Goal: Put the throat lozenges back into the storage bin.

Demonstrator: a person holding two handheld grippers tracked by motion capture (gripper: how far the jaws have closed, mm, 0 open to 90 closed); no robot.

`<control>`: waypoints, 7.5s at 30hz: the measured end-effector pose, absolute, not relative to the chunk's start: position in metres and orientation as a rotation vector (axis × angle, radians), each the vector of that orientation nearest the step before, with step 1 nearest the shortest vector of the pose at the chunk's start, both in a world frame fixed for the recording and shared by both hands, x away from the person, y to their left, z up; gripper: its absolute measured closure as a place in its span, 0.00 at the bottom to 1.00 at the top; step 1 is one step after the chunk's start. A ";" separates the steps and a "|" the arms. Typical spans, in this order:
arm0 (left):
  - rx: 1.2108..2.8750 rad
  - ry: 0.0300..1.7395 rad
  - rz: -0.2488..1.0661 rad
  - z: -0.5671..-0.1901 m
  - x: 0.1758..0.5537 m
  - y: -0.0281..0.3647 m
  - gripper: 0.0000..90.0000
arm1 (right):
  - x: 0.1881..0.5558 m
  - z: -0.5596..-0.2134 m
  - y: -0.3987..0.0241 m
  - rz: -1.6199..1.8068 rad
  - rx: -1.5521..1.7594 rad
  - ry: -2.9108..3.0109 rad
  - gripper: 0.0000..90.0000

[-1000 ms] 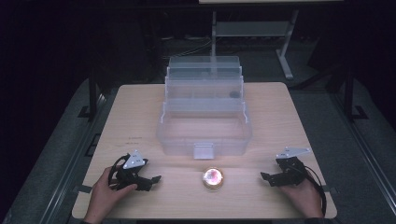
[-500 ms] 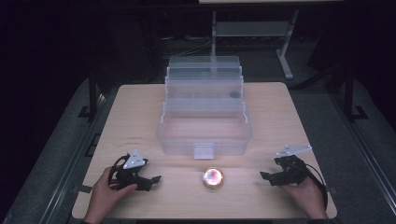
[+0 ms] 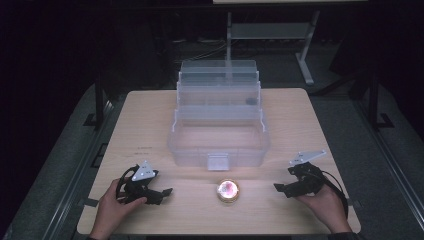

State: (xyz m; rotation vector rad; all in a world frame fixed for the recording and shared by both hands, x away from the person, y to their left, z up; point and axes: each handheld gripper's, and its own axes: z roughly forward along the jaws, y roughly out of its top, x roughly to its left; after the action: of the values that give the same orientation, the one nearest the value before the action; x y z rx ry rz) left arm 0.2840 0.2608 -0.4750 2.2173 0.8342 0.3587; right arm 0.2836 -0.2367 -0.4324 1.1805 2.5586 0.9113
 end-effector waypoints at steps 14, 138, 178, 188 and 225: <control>2.212 0.839 0.360 -0.475 0.284 0.260 0.13 | 0.290 -0.417 -0.215 0.901 1.071 2.639 0.21; 2.212 0.841 0.358 -0.475 0.284 0.260 0.14 | 0.306 -0.440 -0.050 0.505 0.530 3.017 0.16; 2.211 0.841 0.359 -0.475 0.284 0.260 0.14 | 0.303 -0.433 -0.055 0.511 0.528 3.038 0.22; 2.211 0.842 0.359 -0.475 0.284 0.260 0.14 | 0.303 -0.424 -0.060 0.528 0.533 3.027 0.22; 2.210 0.843 0.358 -0.475 0.284 0.260 0.14 | 0.306 -0.372 -0.087 0.650 0.582 2.923 0.22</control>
State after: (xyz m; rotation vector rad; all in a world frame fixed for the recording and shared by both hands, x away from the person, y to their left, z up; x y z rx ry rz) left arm 0.2840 0.2601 -0.4750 2.2103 0.8426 0.3576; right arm 0.3057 -0.0873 -0.3720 0.5819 2.9233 0.6501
